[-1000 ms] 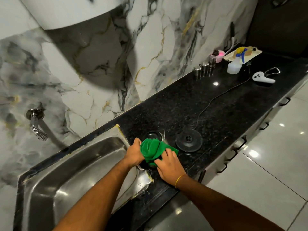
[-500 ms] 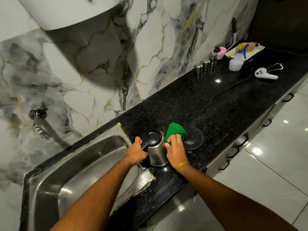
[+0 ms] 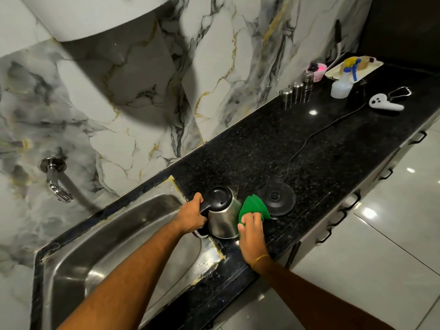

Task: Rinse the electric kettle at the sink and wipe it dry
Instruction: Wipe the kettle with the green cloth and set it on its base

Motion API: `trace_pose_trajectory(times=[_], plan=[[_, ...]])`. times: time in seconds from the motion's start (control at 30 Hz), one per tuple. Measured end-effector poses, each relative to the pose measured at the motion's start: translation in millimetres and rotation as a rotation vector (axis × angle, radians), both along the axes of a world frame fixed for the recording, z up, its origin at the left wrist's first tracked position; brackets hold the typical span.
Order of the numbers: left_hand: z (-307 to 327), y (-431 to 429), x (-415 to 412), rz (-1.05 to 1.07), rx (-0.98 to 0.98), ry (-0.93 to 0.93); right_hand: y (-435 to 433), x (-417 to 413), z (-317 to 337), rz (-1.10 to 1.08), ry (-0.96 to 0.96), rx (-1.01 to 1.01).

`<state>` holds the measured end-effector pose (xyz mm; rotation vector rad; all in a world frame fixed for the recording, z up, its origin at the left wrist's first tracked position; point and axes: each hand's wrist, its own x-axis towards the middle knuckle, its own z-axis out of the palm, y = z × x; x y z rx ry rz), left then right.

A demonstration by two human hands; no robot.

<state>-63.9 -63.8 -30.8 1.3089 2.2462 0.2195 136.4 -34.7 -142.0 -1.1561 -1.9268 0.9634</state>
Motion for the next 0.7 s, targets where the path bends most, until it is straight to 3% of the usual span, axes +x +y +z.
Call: trace_pose_trajectory(times=[0.13,0.33,0.43,0.6,0.7], plan=[[-1,5,-6,-0.059,0.006,0.033,17,-21,38,-0.118,0.131,-0.018],[1,13,-22,-0.165,-0.024,0.18,-28,-19,29,0.035,0.049,0.147],[3,21,-31,-0.251,-0.042,0.218,-46,-15,-4,0.055,0.101,0.065],[6,34,-45,-0.36,-0.094,0.217,-20,-16,-13,-0.223,0.291,-0.192],[7,41,-52,-0.406,-0.103,0.205,7,-18,3,-0.294,0.376,-0.228]])
